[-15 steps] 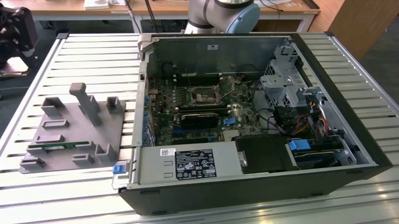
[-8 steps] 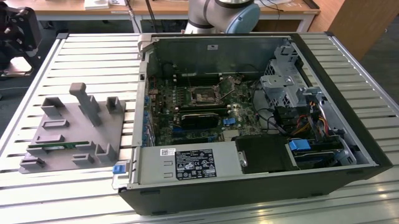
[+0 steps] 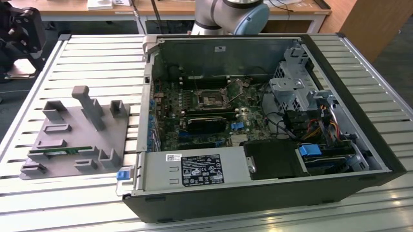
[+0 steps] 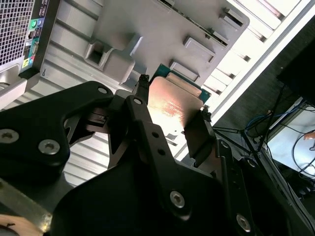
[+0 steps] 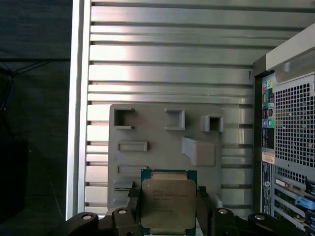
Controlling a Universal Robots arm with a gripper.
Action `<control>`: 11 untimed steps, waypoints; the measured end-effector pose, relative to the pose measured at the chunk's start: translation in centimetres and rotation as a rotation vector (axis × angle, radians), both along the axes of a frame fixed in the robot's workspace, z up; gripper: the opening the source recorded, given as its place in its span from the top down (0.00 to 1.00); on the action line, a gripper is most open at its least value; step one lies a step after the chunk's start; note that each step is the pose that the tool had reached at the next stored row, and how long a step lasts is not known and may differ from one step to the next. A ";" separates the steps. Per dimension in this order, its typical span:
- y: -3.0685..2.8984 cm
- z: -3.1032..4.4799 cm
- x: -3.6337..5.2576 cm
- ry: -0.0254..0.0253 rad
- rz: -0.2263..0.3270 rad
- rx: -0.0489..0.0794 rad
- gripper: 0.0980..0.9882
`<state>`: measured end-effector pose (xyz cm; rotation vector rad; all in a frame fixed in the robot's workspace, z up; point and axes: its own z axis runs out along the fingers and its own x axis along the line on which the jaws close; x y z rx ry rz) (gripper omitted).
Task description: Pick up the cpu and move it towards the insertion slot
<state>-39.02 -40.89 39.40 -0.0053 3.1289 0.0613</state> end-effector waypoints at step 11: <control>0.01 0.00 0.70 0.0001 0.000 0.000 0.51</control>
